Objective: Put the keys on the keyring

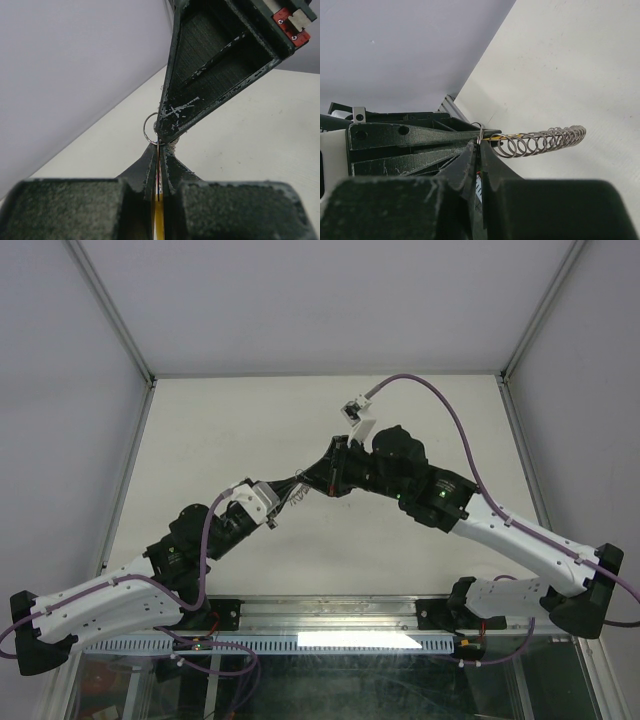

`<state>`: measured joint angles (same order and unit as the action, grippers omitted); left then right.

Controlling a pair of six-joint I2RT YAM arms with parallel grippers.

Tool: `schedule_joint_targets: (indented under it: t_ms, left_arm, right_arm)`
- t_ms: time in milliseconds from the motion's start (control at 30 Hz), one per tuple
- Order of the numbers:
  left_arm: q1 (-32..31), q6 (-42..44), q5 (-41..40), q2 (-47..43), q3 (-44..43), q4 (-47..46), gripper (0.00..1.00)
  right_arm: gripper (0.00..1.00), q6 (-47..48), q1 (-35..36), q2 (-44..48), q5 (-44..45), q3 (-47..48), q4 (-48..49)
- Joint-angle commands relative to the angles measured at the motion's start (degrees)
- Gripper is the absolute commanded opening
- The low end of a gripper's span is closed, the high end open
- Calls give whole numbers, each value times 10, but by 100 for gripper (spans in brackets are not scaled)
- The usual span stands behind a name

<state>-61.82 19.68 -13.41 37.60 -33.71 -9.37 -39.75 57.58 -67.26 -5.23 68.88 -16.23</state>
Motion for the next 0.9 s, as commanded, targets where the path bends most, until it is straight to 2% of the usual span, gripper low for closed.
schedule_joint_targets:
  t_ms: [0,100,133,267,400,633,867]
  left_arm:
    - [1,-6,-2,-6,-24,-26,0]
    - [1,-14,5,-7,-29,-19,1]
    - [1,-18,11,-7,-32,-14,7]
    - [1,-29,48,-13,-40,6,22]
    - [1,-39,86,-27,-41,26,31]
    - [1,-55,133,-69,-44,79,35]
    - [1,-67,101,-110,-45,115,35]
  right_arm:
    - [2,50,3,8,-2,21,39]
    - [0,115,1,33,-51,-24,126]
    - [0,132,0,40,-60,-40,151]
    - [0,200,-6,53,-87,-63,183]
    - [0,270,-18,60,-110,-75,187]
    - [0,399,-31,92,-125,-118,194]
    - [0,496,-30,124,-162,-145,193]
